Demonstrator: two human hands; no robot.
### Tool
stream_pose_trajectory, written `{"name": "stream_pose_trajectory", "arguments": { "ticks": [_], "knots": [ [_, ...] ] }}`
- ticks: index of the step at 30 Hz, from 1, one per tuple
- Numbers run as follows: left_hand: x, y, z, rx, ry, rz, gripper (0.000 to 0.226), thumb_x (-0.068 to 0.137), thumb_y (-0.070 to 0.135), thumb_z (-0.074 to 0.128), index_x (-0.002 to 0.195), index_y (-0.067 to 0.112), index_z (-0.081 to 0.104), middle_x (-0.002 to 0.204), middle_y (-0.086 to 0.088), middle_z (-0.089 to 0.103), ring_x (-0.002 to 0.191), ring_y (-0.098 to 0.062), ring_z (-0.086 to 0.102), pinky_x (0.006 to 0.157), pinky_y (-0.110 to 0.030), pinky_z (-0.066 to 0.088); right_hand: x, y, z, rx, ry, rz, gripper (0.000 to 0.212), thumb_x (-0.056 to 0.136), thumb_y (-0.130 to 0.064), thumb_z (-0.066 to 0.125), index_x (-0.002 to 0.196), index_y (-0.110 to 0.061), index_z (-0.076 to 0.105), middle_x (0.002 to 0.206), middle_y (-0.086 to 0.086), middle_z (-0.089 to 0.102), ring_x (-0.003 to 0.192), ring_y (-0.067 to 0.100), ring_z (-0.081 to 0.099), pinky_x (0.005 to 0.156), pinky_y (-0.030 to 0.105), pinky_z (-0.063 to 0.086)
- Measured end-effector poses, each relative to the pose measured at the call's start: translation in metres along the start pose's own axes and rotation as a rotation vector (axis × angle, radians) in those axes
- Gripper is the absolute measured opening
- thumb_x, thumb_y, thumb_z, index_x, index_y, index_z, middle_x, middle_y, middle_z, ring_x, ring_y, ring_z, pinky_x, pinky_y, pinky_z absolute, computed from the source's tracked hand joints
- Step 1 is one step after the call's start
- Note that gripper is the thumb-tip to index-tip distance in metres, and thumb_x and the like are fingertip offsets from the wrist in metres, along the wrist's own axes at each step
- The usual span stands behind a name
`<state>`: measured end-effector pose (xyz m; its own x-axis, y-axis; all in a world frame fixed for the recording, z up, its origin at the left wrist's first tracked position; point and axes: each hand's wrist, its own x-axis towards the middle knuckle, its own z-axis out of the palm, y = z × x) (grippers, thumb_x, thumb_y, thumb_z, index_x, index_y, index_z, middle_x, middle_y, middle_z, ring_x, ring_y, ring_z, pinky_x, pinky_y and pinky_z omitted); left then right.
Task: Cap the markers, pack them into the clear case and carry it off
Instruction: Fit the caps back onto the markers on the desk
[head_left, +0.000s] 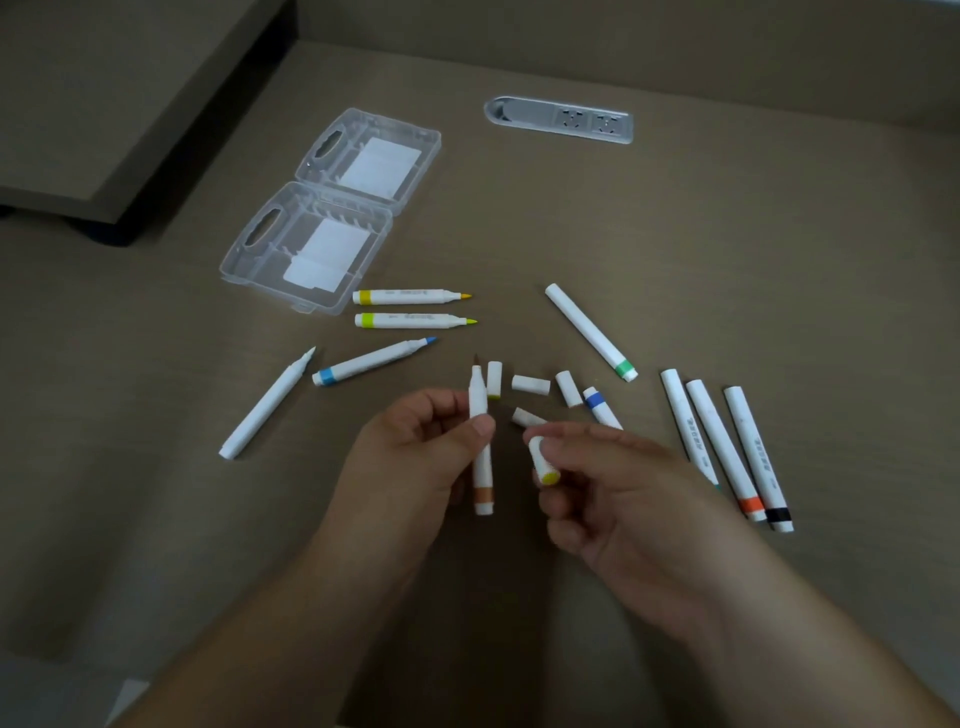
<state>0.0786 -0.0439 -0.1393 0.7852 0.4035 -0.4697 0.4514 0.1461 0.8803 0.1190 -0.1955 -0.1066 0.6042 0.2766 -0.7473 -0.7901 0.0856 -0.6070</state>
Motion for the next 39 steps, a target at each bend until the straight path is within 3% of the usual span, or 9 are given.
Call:
{"name": "stream_pose_trajectory", "arguments": {
  "ticks": [8, 10, 13, 15, 24, 28, 31, 36, 39],
  "knots": [
    [-0.005, -0.003, -0.005, -0.006, -0.031, 0.028, 0.014, 0.089, 0.017, 0.067, 0.09, 0.031, 0.071, 0.082, 0.002, 0.074, 0.072, -0.011, 0.067, 0.067, -0.033, 0.059, -0.002, 0.004, 0.004, 0.15, -0.025, 0.186, 0.009, 0.082, -0.008, 0.07, 0.09, -0.003, 0.07, 0.067, 0.008, 0.062, 0.051, 0.013, 0.053, 0.043, 0.024, 0.043],
    [-0.005, -0.005, -0.006, 0.047, -0.049, 0.045, 0.013, 0.089, 0.02, 0.067, 0.094, 0.032, 0.069, 0.084, 0.006, 0.073, 0.073, -0.008, 0.068, 0.063, -0.024, 0.057, -0.002, 0.004, 0.002, -0.1, 0.066, 0.059, 0.004, 0.084, -0.011, 0.071, 0.088, -0.008, 0.072, 0.067, 0.004, 0.067, 0.051, 0.011, 0.058, 0.047, 0.024, 0.046],
    [-0.004, -0.009, -0.008, 0.101, -0.061, 0.055, 0.014, 0.088, 0.023, 0.067, 0.098, 0.033, 0.068, 0.085, 0.007, 0.073, 0.072, -0.006, 0.068, 0.058, -0.017, 0.052, 0.0, 0.007, -0.006, -0.909, 0.242, -0.314, 0.008, 0.084, -0.028, 0.074, 0.088, -0.031, 0.067, 0.072, -0.01, 0.066, 0.063, 0.0, 0.062, 0.053, 0.01, 0.045],
    [-0.004, -0.011, -0.008, 0.107, -0.059, 0.061, 0.014, 0.088, 0.023, 0.068, 0.099, 0.032, 0.068, 0.085, 0.006, 0.073, 0.072, -0.007, 0.068, 0.059, -0.02, 0.053, 0.002, 0.01, -0.008, -1.237, 0.258, -0.438, 0.012, 0.086, -0.037, 0.07, 0.094, -0.035, 0.061, 0.077, -0.013, 0.061, 0.072, 0.0, 0.058, 0.057, 0.009, 0.042],
    [-0.004, -0.008, -0.002, 0.097, -0.027, 0.097, 0.012, 0.09, 0.019, 0.067, 0.096, 0.029, 0.068, 0.077, 0.006, 0.072, 0.058, -0.002, 0.063, 0.051, -0.016, 0.05, 0.031, 0.005, 0.004, -1.347, 0.351, -0.819, 0.017, 0.09, -0.033, 0.062, 0.106, -0.027, 0.065, 0.104, -0.007, 0.056, 0.087, 0.007, 0.054, 0.075, 0.02, 0.04],
    [-0.004, -0.008, 0.0, 0.059, -0.011, 0.095, 0.011, 0.09, 0.017, 0.067, 0.097, 0.025, 0.07, 0.074, 0.003, 0.071, 0.056, -0.005, 0.06, 0.051, -0.019, 0.051, 0.045, 0.001, 0.006, -1.529, 0.305, -0.776, 0.014, 0.093, -0.028, 0.057, 0.1, -0.024, 0.069, 0.101, -0.005, 0.058, 0.083, 0.01, 0.054, 0.07, 0.02, 0.036],
    [-0.003, -0.009, -0.002, 0.041, -0.018, 0.079, 0.011, 0.089, 0.018, 0.067, 0.097, 0.025, 0.07, 0.077, -0.001, 0.072, 0.059, -0.011, 0.061, 0.053, -0.022, 0.053, 0.035, -0.003, 0.003, -1.199, 0.271, -0.724, 0.005, 0.088, -0.027, 0.066, 0.085, -0.024, 0.07, 0.084, -0.008, 0.064, 0.076, 0.007, 0.059, 0.067, 0.023, 0.044],
    [-0.002, -0.009, -0.004, -0.003, -0.027, 0.069, 0.01, 0.089, 0.017, 0.068, 0.098, 0.021, 0.071, 0.081, -0.007, 0.072, 0.063, -0.016, 0.062, 0.056, -0.027, 0.053, 0.008, -0.014, 0.004, -0.083, -0.062, 0.054, 0.007, 0.084, -0.013, 0.07, 0.084, -0.009, 0.064, 0.068, 0.007, 0.061, 0.046, 0.011, 0.044, 0.038, 0.022, 0.032],
    [-0.003, -0.009, -0.005, -0.005, -0.035, 0.072, 0.01, 0.089, 0.017, 0.068, 0.097, 0.022, 0.071, 0.08, -0.006, 0.073, 0.064, -0.015, 0.063, 0.055, -0.025, 0.052, 0.002, -0.015, 0.004, 0.096, -0.138, 0.256, 0.013, 0.08, -0.014, 0.07, 0.091, -0.01, 0.062, 0.068, 0.007, 0.061, 0.045, 0.008, 0.042, 0.035, 0.017, 0.03]
  ]
}}
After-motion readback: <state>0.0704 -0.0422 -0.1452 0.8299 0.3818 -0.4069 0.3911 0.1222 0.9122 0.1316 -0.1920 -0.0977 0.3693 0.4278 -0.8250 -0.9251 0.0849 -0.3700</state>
